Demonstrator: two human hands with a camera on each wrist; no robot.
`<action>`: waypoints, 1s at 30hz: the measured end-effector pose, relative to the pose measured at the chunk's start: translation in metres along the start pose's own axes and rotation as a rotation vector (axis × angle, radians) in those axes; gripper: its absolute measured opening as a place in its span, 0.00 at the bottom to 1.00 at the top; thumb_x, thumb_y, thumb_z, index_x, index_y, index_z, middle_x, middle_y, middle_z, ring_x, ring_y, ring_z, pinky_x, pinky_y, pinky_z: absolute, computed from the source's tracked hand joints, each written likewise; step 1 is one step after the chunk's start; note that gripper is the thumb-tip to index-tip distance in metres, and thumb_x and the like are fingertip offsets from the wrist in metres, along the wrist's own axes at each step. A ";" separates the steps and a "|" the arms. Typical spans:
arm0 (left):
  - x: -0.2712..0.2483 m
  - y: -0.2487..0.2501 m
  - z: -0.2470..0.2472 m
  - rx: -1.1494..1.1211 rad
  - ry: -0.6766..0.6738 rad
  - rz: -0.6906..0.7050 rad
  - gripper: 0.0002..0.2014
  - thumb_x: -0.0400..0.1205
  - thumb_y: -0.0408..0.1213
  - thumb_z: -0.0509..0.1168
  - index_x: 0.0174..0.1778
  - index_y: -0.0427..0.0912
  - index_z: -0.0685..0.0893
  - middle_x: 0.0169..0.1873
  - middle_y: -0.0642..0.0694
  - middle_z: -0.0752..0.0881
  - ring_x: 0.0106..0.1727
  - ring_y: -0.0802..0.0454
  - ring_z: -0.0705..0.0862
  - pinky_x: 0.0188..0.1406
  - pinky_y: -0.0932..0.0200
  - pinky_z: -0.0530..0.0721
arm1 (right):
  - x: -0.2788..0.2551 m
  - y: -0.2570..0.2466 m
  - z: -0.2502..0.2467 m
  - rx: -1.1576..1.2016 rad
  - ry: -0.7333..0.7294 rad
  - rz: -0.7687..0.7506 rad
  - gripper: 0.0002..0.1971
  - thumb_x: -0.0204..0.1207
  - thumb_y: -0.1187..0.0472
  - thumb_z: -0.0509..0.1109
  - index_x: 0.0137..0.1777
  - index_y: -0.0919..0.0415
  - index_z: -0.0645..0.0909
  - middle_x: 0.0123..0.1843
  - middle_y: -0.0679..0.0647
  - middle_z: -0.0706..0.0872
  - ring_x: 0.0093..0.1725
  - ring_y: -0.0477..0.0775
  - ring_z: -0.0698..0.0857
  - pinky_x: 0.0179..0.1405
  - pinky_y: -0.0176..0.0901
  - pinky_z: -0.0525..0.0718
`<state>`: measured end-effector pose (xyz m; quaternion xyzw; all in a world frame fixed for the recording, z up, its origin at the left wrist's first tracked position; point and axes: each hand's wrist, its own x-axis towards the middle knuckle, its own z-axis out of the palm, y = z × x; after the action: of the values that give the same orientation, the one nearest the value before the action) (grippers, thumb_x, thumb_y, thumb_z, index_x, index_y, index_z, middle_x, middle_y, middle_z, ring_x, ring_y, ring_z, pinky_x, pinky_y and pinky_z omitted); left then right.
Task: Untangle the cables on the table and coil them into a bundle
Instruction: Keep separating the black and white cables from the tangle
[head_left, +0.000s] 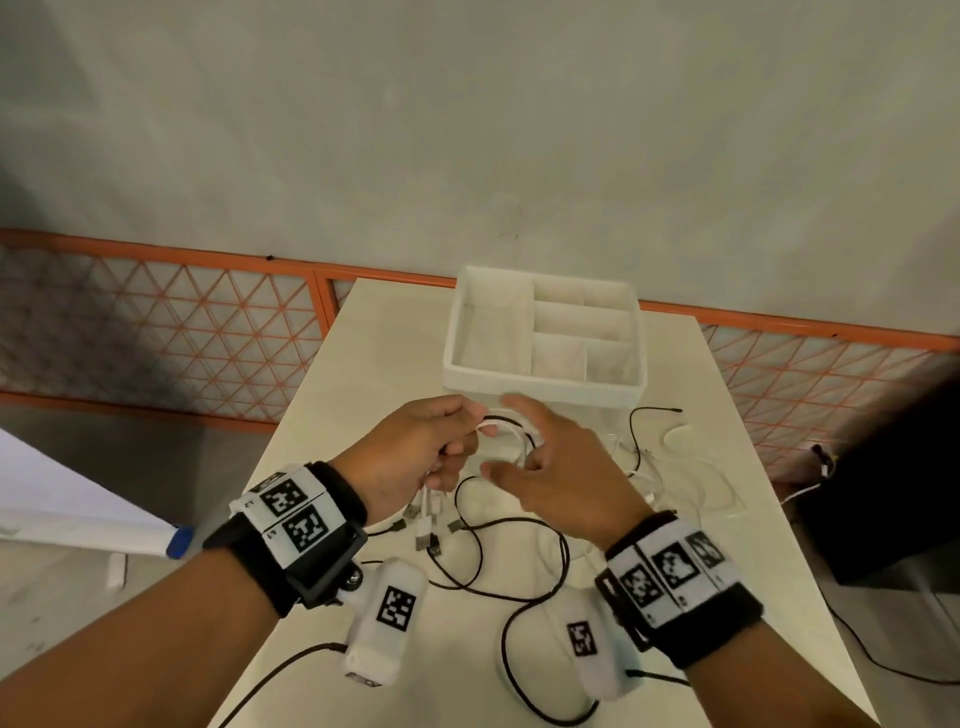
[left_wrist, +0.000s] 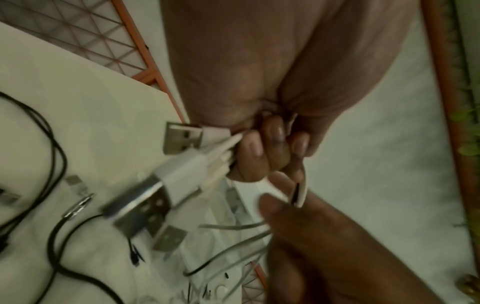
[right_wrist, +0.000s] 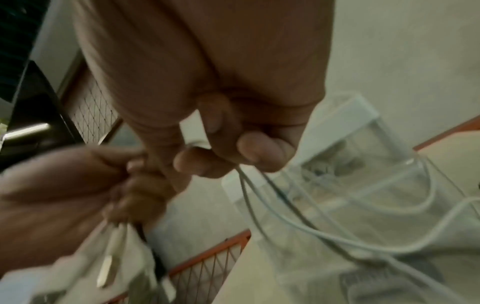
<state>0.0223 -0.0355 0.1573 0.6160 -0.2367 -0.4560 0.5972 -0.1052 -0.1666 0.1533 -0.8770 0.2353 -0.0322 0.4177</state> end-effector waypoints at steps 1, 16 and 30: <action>-0.003 0.003 0.002 0.024 -0.025 0.027 0.15 0.88 0.42 0.59 0.50 0.33 0.83 0.24 0.51 0.65 0.24 0.55 0.59 0.25 0.59 0.58 | 0.006 0.001 0.004 -0.048 -0.003 0.039 0.14 0.76 0.50 0.75 0.61 0.47 0.83 0.26 0.47 0.84 0.23 0.42 0.82 0.30 0.40 0.82; -0.027 -0.079 -0.056 0.839 0.244 -0.191 0.12 0.84 0.37 0.63 0.44 0.46 0.92 0.31 0.49 0.85 0.28 0.56 0.78 0.26 0.70 0.75 | 0.001 0.114 0.026 -0.201 0.107 0.260 0.23 0.77 0.54 0.76 0.72 0.42 0.78 0.57 0.45 0.90 0.60 0.53 0.87 0.63 0.45 0.80; -0.021 -0.071 -0.047 0.602 0.263 -0.123 0.12 0.83 0.40 0.67 0.42 0.33 0.86 0.15 0.56 0.71 0.16 0.62 0.68 0.22 0.64 0.65 | 0.010 0.084 0.152 -0.613 -0.404 0.061 0.17 0.79 0.61 0.65 0.67 0.50 0.80 0.68 0.55 0.79 0.65 0.62 0.83 0.63 0.50 0.82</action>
<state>0.0341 0.0187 0.0895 0.8314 -0.2441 -0.3175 0.3851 -0.0906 -0.1072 -0.0092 -0.9427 0.1729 0.2261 0.1743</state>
